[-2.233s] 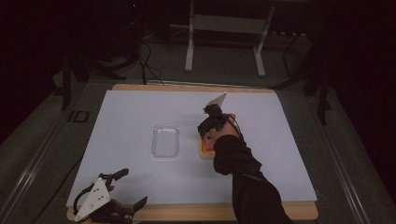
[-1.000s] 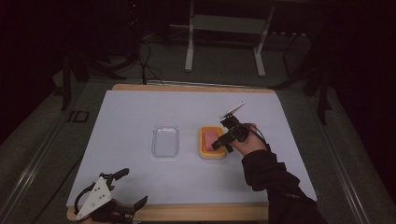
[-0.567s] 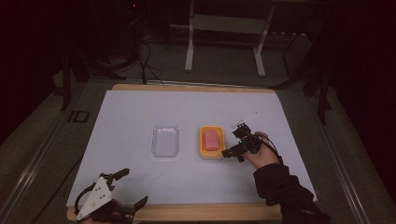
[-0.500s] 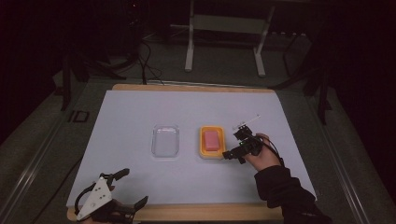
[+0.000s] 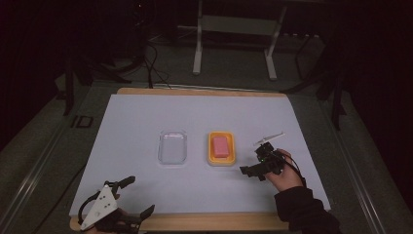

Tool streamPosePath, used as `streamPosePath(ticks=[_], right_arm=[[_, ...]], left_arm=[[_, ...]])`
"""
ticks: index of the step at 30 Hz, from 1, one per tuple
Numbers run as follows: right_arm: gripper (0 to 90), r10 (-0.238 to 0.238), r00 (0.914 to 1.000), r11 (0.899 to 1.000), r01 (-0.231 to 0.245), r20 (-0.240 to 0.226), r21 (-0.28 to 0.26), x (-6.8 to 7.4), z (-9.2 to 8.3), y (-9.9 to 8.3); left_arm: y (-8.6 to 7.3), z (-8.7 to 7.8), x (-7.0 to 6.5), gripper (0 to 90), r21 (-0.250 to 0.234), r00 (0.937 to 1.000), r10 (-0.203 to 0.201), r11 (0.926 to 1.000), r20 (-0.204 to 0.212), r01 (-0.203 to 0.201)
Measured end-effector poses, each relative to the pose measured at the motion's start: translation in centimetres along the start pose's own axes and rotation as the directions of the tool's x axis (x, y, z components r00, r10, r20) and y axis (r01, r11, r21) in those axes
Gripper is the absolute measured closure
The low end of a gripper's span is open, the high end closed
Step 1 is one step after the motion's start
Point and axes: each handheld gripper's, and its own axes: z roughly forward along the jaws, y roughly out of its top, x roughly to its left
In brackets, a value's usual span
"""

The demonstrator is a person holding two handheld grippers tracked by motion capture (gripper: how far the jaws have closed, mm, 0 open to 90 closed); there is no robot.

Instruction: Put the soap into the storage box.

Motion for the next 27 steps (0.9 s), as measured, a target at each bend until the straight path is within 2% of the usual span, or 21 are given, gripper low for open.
streamPosePath(ticks=[2,7,12,14,19,23,27], right_arm=[[13.1,0.002,1.0,1.0,-0.002,-0.008,-0.025,-0.5,-0.1,-1.2],[13.2,-0.018,0.9989,0.999,0.017,-0.042,-0.034,-0.9,0.0,-2.5],[13.1,-0.036,0.9991,0.999,0.035,-0.024,-0.036,-0.7,0.1,-3.3],[13.0,-0.06,0.9982,0.998,0.06,0.005,-0.029,-0.6,0.4,-3.9],[12.9,-0.066,0.9978,0.997,0.066,0.006,-0.032,-0.5,0.4,-4.5],[12.9,-0.081,0.9965,0.993,0.083,0.022,-0.08,-0.4,-0.3,-5.4],[12.9,-0.08,0.9962,0.991,0.083,0.033,-0.105,-0.5,-0.7,-6.0]], left_arm=[[0.0,0.1,0.0,0.2,0.002,1.0,0.0,1.0,0.0,0.0],[0.0,0.1,0.0,0.2,0.006,1.0,0.0,1.0,-0.001,0.0],[0.0,0.1,0.0,0.2,0.005,1.0,0.0,1.0,0.0,0.0],[0.0,0.1,0.0,0.2,0.004,1.0,-0.001,1.0,0.0,0.001],[0.0,0.0,0.0,0.2,0.003,1.0,0.002,1.0,0.001,-0.002],[0.0,0.0,-0.1,0.2,0.002,1.0,0.001,1.0,0.004,-0.001],[0.0,0.0,-0.1,0.2,0.005,1.0,0.002,1.0,0.005,-0.002]])
